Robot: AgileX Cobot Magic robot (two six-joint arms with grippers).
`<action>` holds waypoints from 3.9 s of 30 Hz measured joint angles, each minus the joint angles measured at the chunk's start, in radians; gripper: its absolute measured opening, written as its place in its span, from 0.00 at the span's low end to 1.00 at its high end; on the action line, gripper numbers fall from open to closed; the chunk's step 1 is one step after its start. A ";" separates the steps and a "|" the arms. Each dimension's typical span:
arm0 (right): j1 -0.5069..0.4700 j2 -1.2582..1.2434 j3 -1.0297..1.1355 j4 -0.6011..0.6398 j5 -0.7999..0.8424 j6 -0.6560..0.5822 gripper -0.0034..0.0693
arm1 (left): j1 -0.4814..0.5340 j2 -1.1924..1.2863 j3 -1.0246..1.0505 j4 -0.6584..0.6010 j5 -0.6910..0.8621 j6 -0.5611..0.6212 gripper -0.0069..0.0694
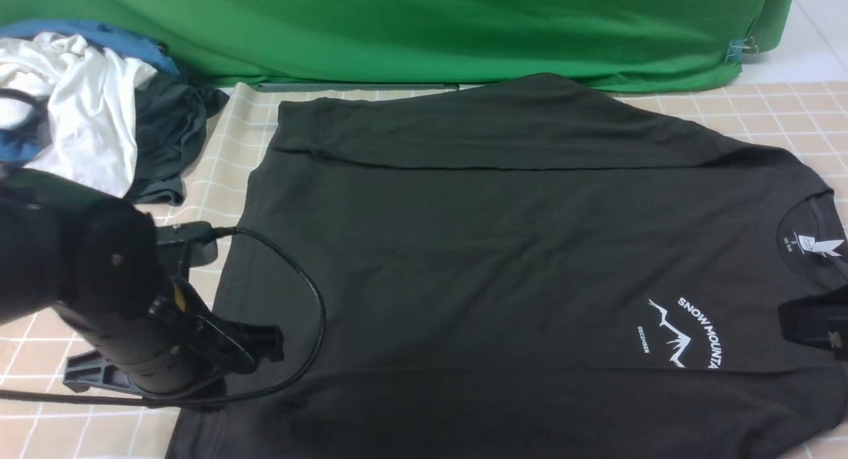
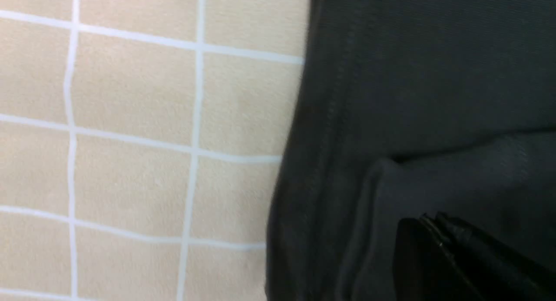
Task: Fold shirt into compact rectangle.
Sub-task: 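Grasp the left edge of the dark T-shirt lying flat on the table, then fold the left side of the black T-shirt inward over its body, then grab the top left corner of the dark shirt with the left gripper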
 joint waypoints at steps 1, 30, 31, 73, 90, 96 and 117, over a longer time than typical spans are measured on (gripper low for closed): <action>0.000 0.000 0.001 0.000 -0.002 0.000 0.10 | 0.000 0.013 0.000 0.001 -0.008 -0.002 0.15; 0.000 0.000 0.001 0.035 -0.049 -0.003 0.12 | 0.000 0.155 0.001 -0.065 -0.093 0.167 0.17; 0.000 0.000 0.001 0.035 -0.049 -0.006 0.13 | 0.000 0.144 0.000 -0.066 -0.080 0.170 0.15; 0.000 0.000 0.001 0.045 -0.093 -0.022 0.20 | 0.082 0.366 -0.604 0.218 -0.140 0.036 0.13; 0.000 0.120 -0.008 -0.114 -0.036 0.160 0.51 | 0.083 0.319 -0.699 0.190 0.043 0.069 0.47; 0.000 0.367 -0.031 -0.184 -0.009 0.222 0.59 | 0.070 0.105 -0.464 -0.022 0.022 0.162 0.15; 0.000 0.770 -0.043 -0.094 -0.179 0.254 0.67 | 0.040 -0.082 0.104 -0.163 -0.204 0.162 0.10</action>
